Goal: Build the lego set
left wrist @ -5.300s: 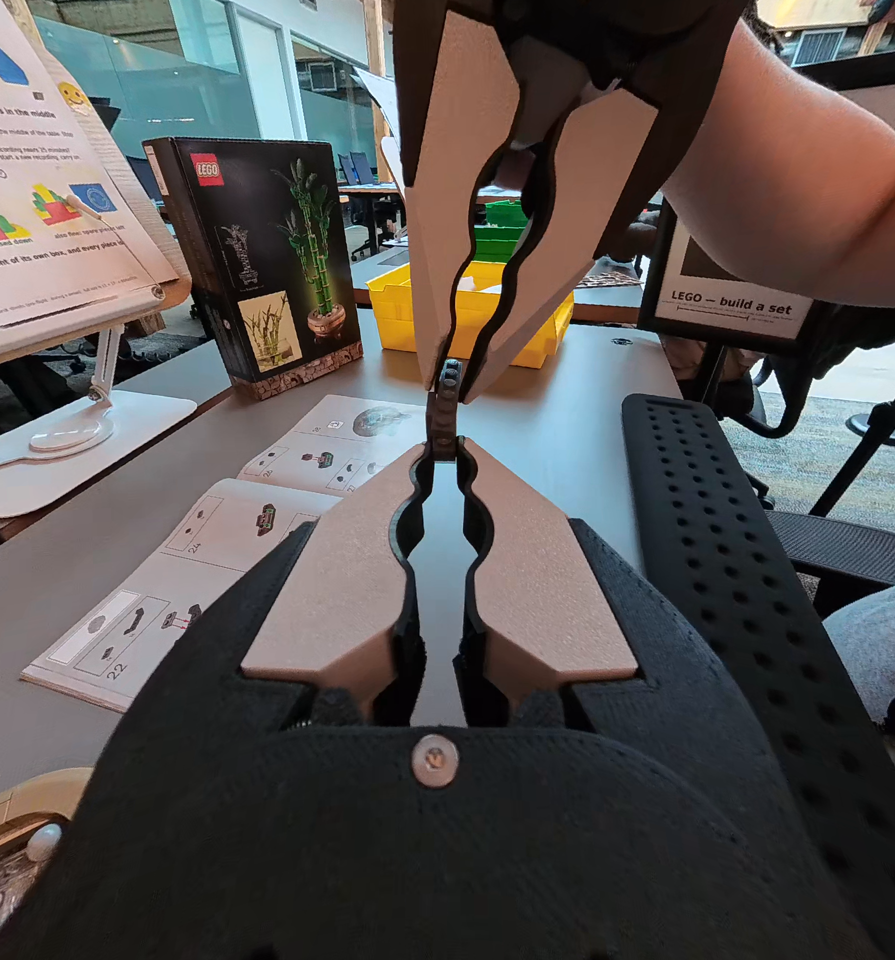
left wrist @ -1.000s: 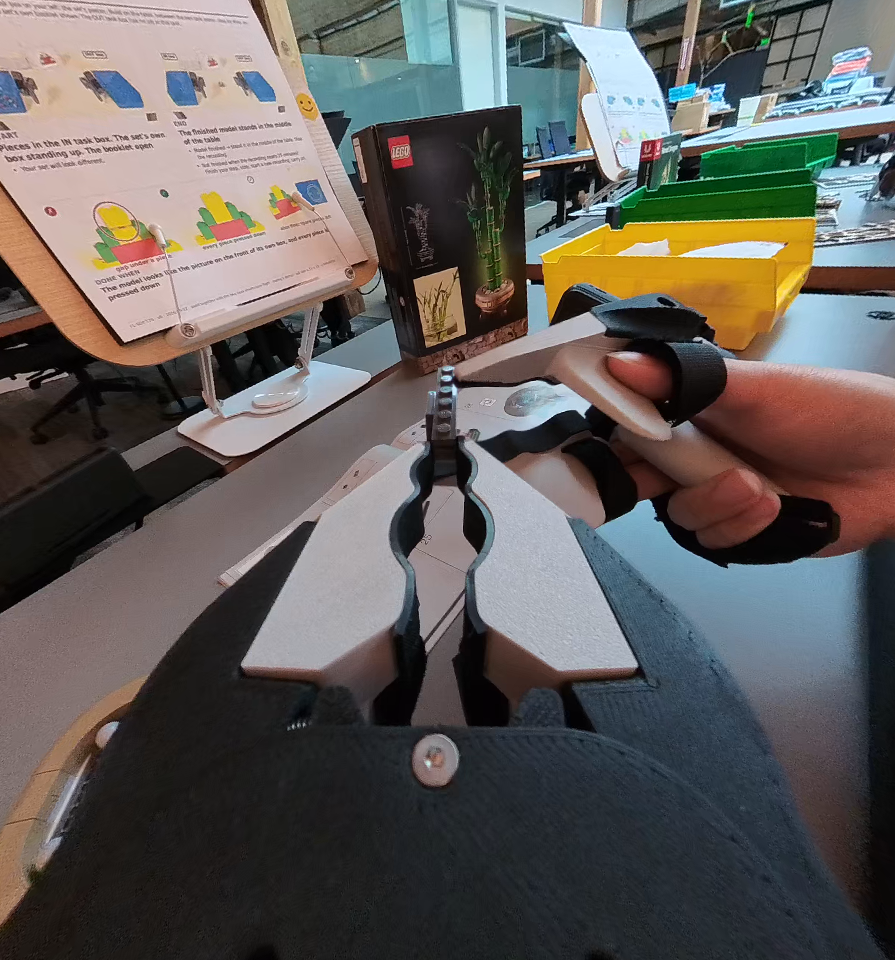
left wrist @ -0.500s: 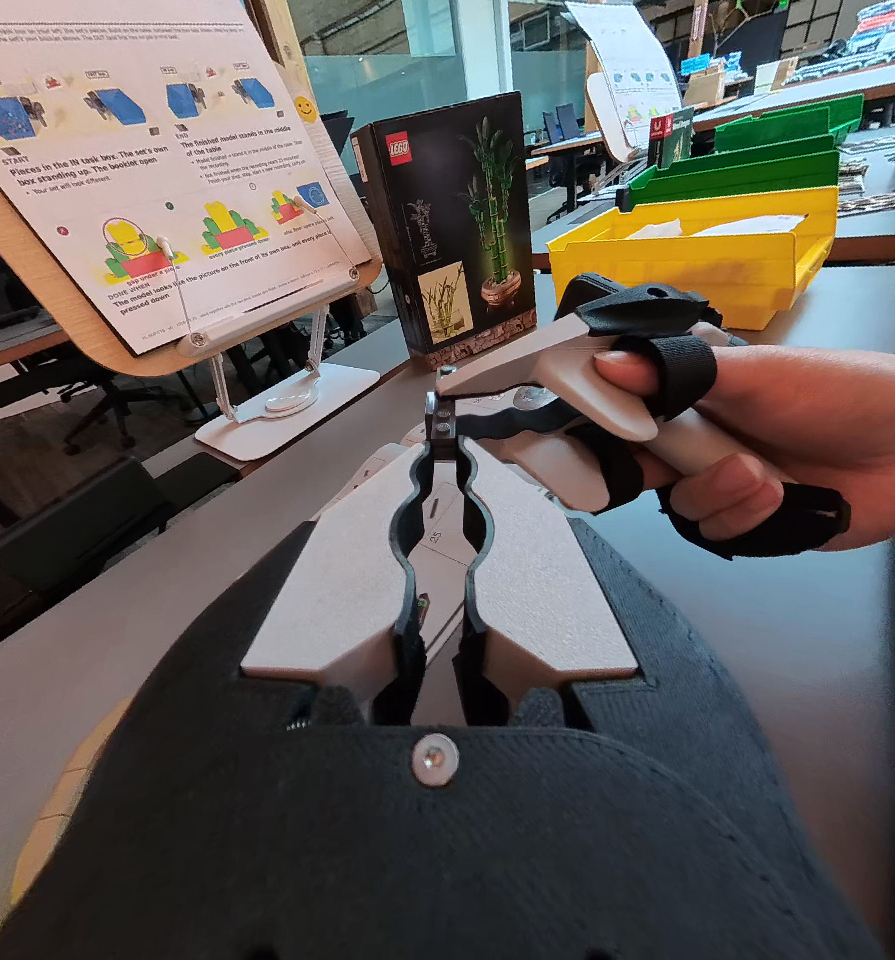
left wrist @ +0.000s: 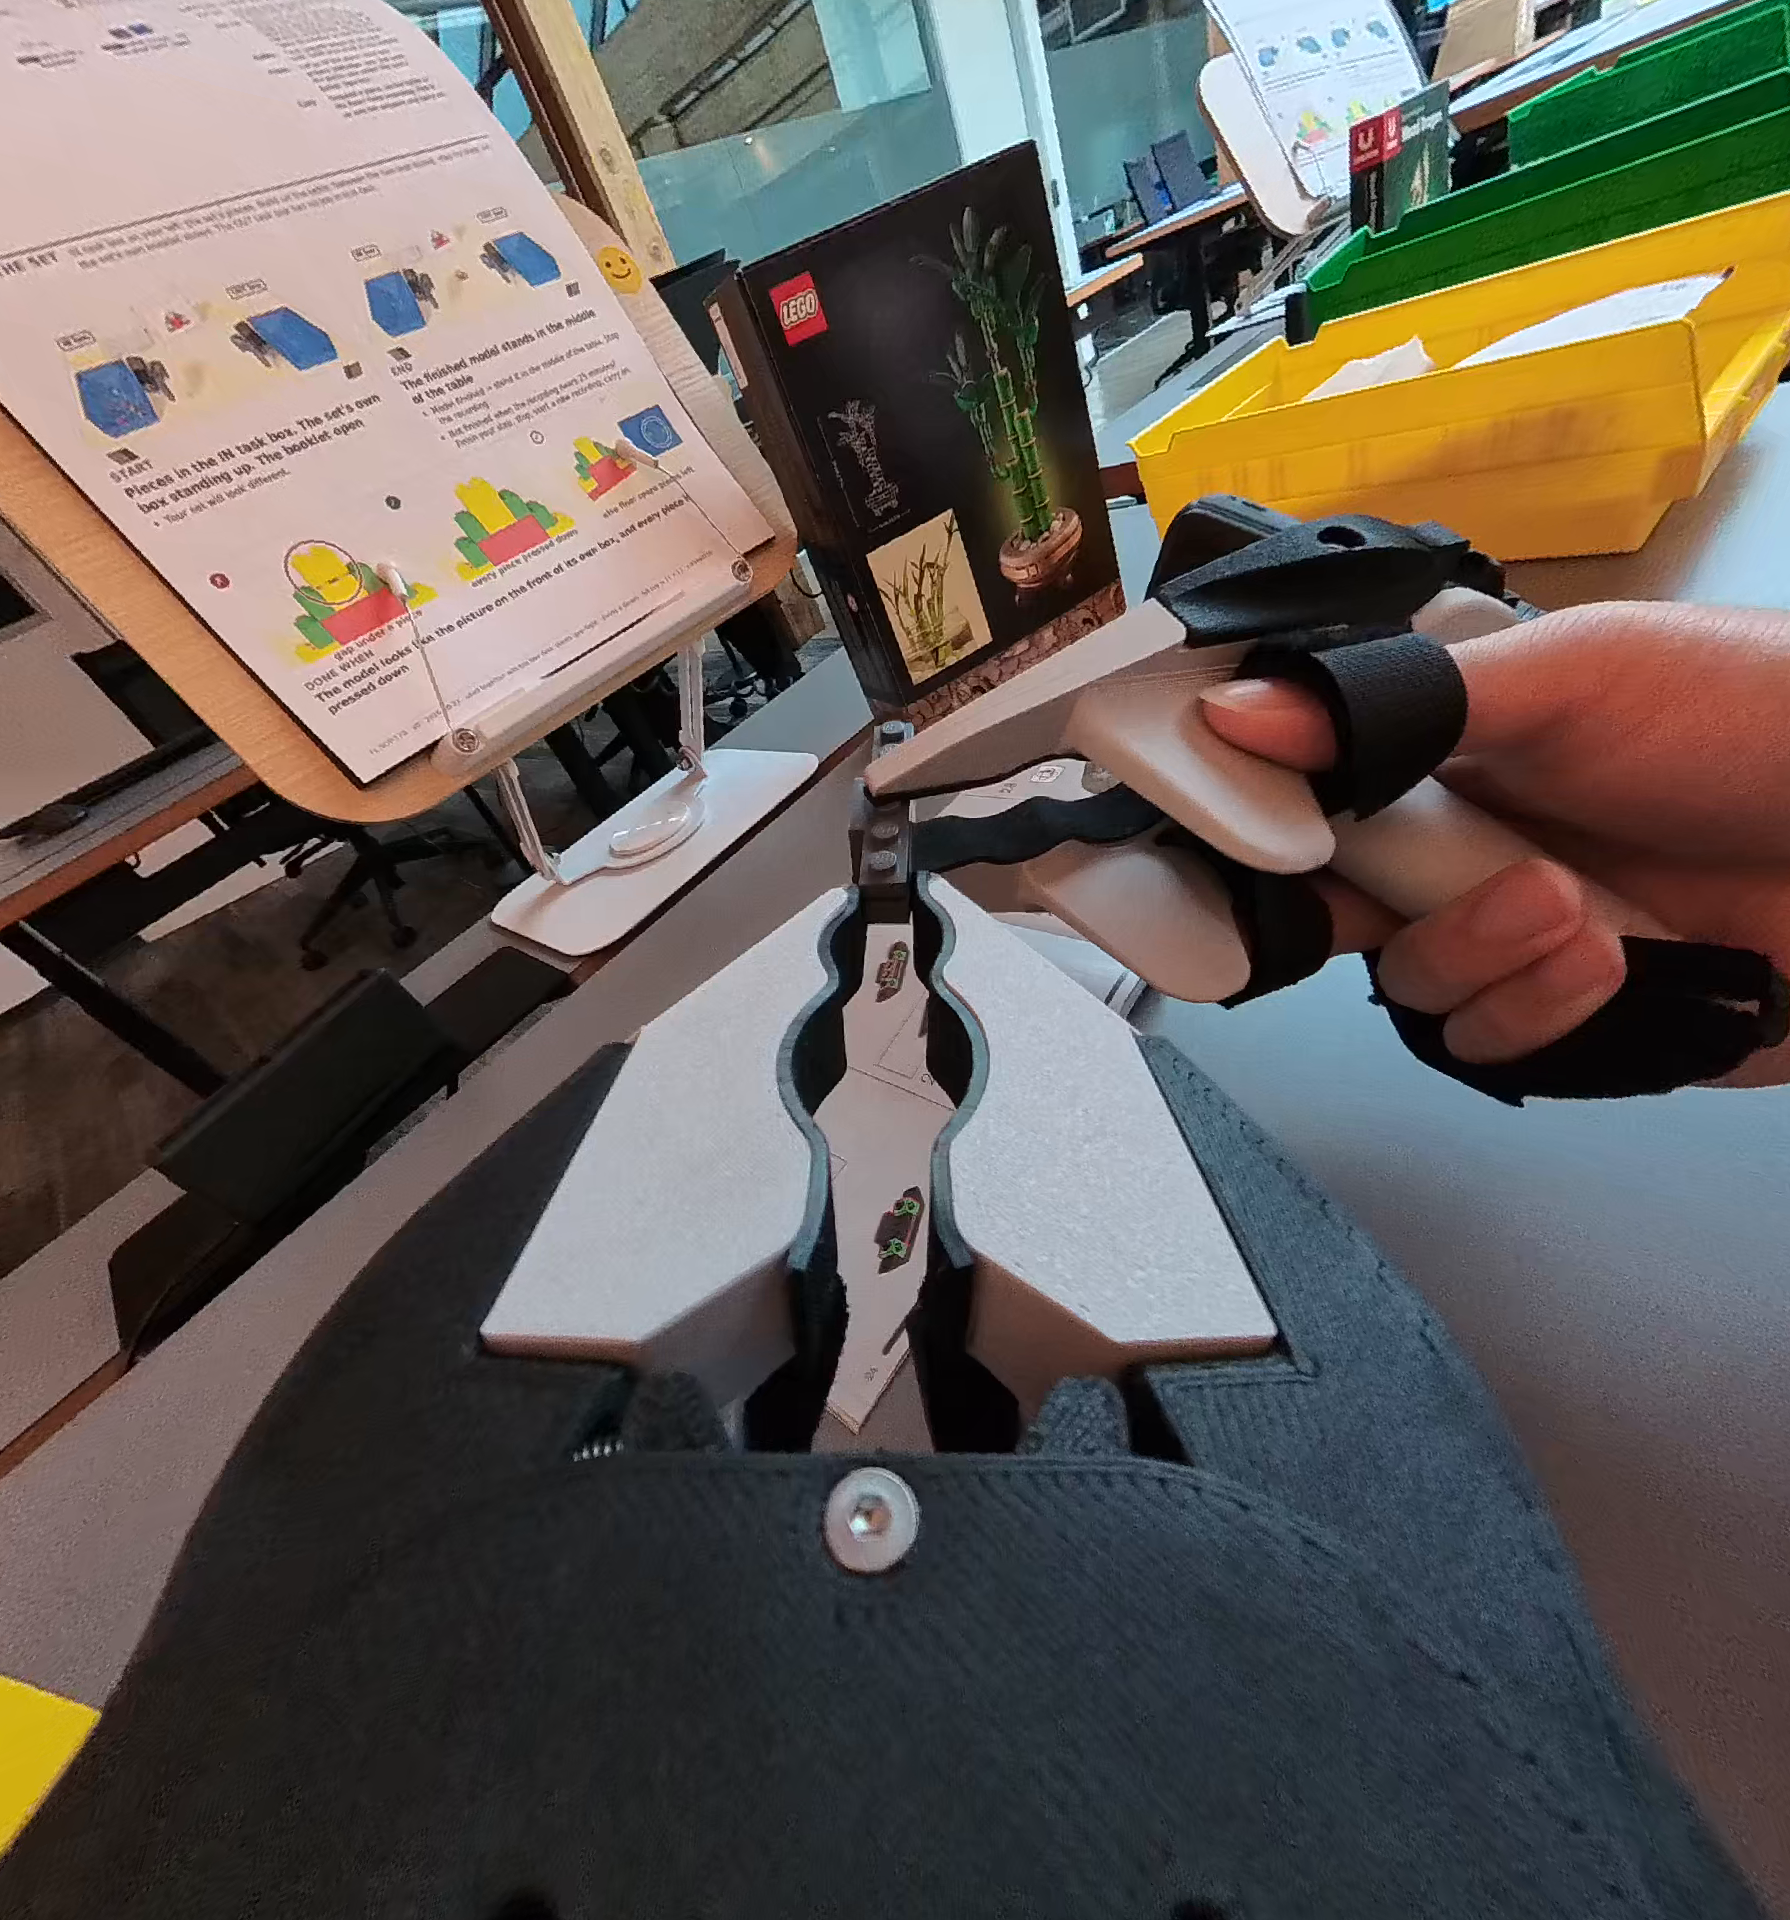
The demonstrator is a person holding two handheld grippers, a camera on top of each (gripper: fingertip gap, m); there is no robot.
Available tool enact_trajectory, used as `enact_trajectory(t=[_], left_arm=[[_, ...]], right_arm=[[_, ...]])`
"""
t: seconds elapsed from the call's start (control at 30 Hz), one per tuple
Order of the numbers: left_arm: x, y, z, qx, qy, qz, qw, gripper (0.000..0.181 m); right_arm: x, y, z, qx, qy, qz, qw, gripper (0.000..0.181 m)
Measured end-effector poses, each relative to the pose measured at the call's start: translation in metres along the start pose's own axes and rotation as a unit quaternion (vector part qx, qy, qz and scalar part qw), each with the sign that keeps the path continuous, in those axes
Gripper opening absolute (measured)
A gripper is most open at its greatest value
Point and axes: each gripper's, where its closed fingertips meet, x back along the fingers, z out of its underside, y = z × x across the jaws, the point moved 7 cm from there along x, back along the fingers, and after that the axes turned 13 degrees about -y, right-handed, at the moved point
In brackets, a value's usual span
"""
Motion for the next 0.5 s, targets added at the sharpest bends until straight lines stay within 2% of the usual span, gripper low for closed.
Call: enact_trajectory(t=[0.33, 0.5], left_arm=[[-0.0004, -0.0027, -0.0023, -0.037, 0.003, -0.017, 0.999, 0.007], [-0.0008, -0.0035, -0.0036, -0.039, 0.001, -0.025, 0.999, 0.01]], right_arm=[[0.0003, -0.001, 0.0008, -0.009, -0.006, -0.017, 1.0, 0.017], [0.003, -0.0085, 0.0016, -0.075, -0.022, -0.028, 0.997, 0.018]])
